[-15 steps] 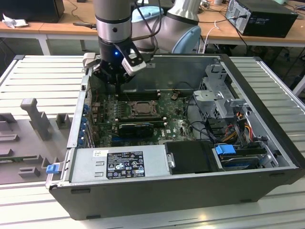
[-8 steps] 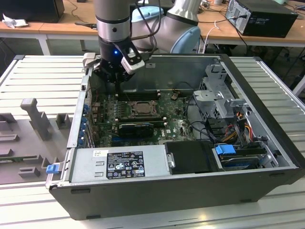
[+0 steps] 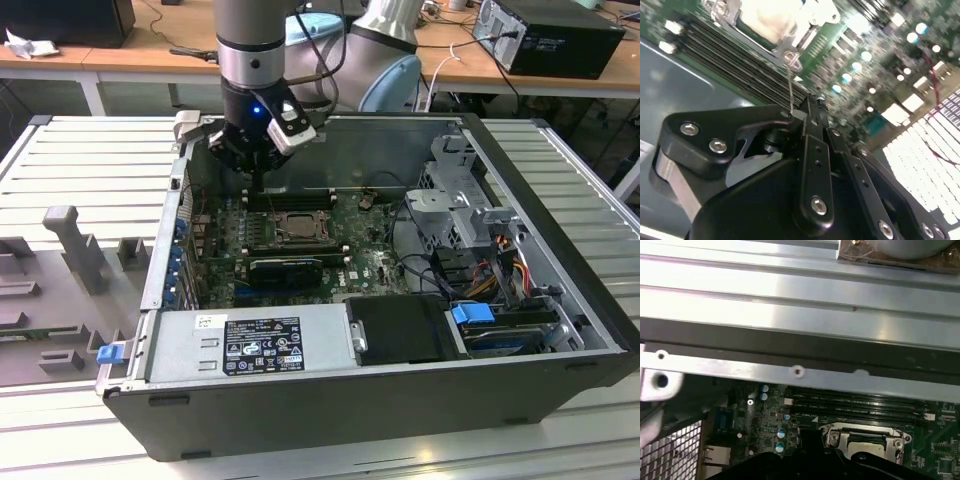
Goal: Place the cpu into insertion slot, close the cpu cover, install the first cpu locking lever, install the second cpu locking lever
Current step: 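Install the first cpu locking lever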
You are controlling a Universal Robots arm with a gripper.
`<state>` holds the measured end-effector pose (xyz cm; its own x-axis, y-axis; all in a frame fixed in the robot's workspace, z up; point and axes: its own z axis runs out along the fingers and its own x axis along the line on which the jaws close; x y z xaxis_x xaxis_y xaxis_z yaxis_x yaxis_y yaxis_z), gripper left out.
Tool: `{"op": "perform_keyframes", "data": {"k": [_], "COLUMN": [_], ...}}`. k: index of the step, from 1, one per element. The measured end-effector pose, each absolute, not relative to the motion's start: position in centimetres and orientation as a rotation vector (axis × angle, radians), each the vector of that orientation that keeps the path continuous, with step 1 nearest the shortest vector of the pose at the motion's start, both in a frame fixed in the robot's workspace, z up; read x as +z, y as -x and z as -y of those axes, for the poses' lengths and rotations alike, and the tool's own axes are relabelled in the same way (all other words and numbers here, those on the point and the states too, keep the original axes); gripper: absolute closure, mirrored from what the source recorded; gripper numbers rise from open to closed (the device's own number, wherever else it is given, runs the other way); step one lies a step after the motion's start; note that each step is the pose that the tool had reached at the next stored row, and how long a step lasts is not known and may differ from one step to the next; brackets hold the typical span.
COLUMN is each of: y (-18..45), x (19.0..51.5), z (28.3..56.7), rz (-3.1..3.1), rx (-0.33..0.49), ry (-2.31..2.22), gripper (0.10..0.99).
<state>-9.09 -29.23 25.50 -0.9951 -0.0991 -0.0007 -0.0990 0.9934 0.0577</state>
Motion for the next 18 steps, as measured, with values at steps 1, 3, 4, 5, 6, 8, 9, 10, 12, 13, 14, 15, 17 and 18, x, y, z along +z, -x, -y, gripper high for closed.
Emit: {"op": "perform_keyframes", "data": {"k": [1,3,4,5,6,8,9,10,12,13,14,15,17,18], "y": [8.7,7.3,6.8,6.3,5.6,4.6,4.2,4.2,4.1,4.1,4.1,4.1,4.1,4.1], "x": [25.5,25.4,25.4,25.4,25.3,25.2,25.2,25.1,24.9,24.8,24.5,24.3,23.9,23.7], "z": [29.2,29.2,29.2,29.2,29.2,29.2,29.2,29.2,29.2,29.2,29.2,29.2,29.2,29.2], "rz": [3.134,3.134,3.134,3.134,3.134,3.134,3.135,3.135,3.136,3.136,3.136,3.136,3.136,3.136], "rx": [-0.090,-0.090,-0.090,-0.090,-0.090,-0.090,-0.093,-0.105,-0.123,-0.123,-0.123,-0.122,-0.122,-0.122], "ry": [-0.155,-0.151,-0.151,-0.151,-0.151,-0.151,-0.149,-0.145,-0.136,-0.132,-0.128,-0.128,-0.128,-0.128], "gripper": [0.980,0.980,0.980,0.980,0.980,0.980,0.980,0.980,0.980,0.980,0.980,0.980,0.980,0.980]}}
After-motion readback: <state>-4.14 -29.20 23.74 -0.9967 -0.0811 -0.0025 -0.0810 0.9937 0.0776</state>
